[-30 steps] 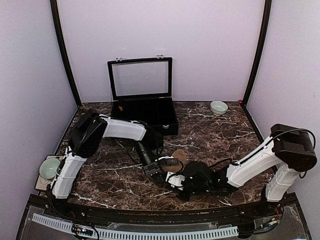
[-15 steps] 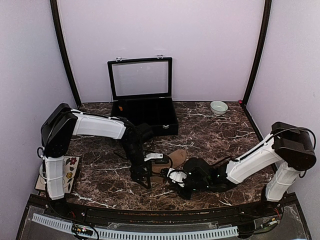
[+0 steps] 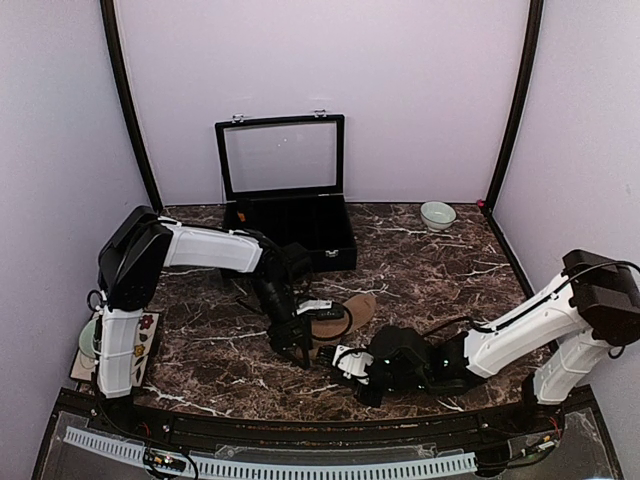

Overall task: Roll the socks
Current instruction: Roll the sock at the center of the board.

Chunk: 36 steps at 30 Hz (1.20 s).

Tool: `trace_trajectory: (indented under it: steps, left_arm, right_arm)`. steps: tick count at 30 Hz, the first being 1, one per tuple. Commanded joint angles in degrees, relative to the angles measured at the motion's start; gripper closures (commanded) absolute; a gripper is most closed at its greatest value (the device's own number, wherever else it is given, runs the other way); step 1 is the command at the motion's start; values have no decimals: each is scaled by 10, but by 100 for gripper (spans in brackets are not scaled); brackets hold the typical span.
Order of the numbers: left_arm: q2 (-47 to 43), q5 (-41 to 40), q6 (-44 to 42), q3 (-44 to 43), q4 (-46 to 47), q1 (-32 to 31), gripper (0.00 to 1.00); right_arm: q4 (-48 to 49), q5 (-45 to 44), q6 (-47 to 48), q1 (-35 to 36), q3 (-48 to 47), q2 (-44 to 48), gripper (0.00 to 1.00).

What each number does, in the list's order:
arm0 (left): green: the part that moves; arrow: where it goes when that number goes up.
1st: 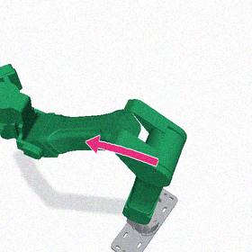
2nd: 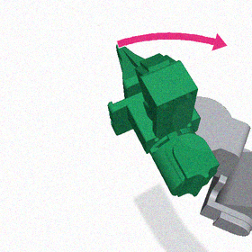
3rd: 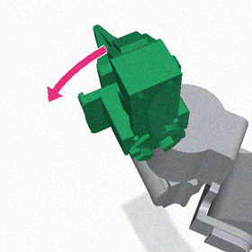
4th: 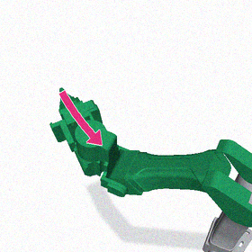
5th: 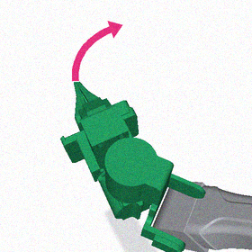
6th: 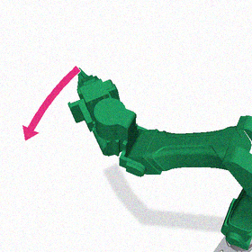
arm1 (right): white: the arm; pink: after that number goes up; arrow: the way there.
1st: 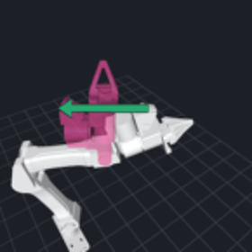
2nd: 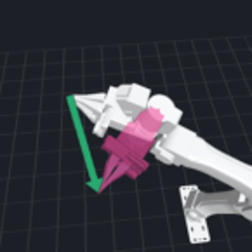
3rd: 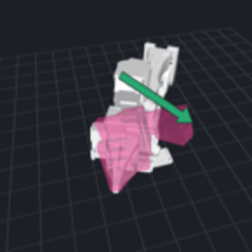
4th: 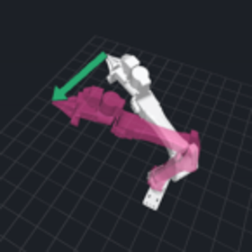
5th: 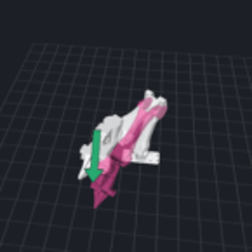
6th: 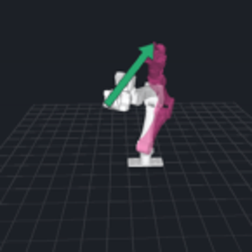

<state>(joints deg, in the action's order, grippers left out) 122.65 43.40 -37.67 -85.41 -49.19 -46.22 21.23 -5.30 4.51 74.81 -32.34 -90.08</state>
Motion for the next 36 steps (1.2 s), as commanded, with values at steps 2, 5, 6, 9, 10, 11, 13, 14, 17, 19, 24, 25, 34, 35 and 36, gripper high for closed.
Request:
trace_trajectory:
  steps: [2,5,6,9,10,11,13,14,17,19,24,25,34,35,36]
  left_arm:
    - [88,-92,-43,26,-18,-4,16]
    - [97,-91,-44,28,-20,-4,15]
    - [101,-88,-44,30,-21,-4,15]
    - [111,-85,-43,28,-23,-4,15]
    - [114,-87,-43,27,-23,-4,14]
    - [118,-90,-42,27,-22,-4,14]
    - [122,-95,-41,24,-22,-4,14]
    - [124,-96,-42,23,-22,-4,14]
    - [129,-102,-41,16,-24,-4,13]
    - [130,-105,-43,13,-26,-4,13]
    - [124,-102,-43,13,-31,-4,12]
    - [120,-101,-42,12,-31,-4,11]
    - [103,-102,-42,7,-39,-4,8]
    - [98,-104,-39,7,-39,-4,8]
    - [91,-107,-35,7,-39,-3,7]
  right_arm:
    - [75,-57,36,5,-37,-59,88]
    - [111,-77,49,-3,-48,-83,84]
    - [119,-75,51,-6,-53,-91,83]
    - [135,-77,59,-12,-67,-112,80]
    - [139,-82,61,-13,-70,-117,80]
    - [144,-83,63,-13,-72,-119,80]
    - [146,-81,64,-14,-74,-121,79]
    - [147,-83,64,-14,-73,-123,79]
    - [151,-84,65,-19,-70,-125,79]
    - [153,-74,59,-28,-67,-130,80]
    - [155,-58,42,-53,-55,-162,86]
    - [151,-53,39,-56,-54,-166,89]
    - [149,-33,-1,-65,-25,-180,98]
    - [149,-32,-7,-66,-23,-181,98]
    - [146,-30,-11,-65,-21,-182,98]
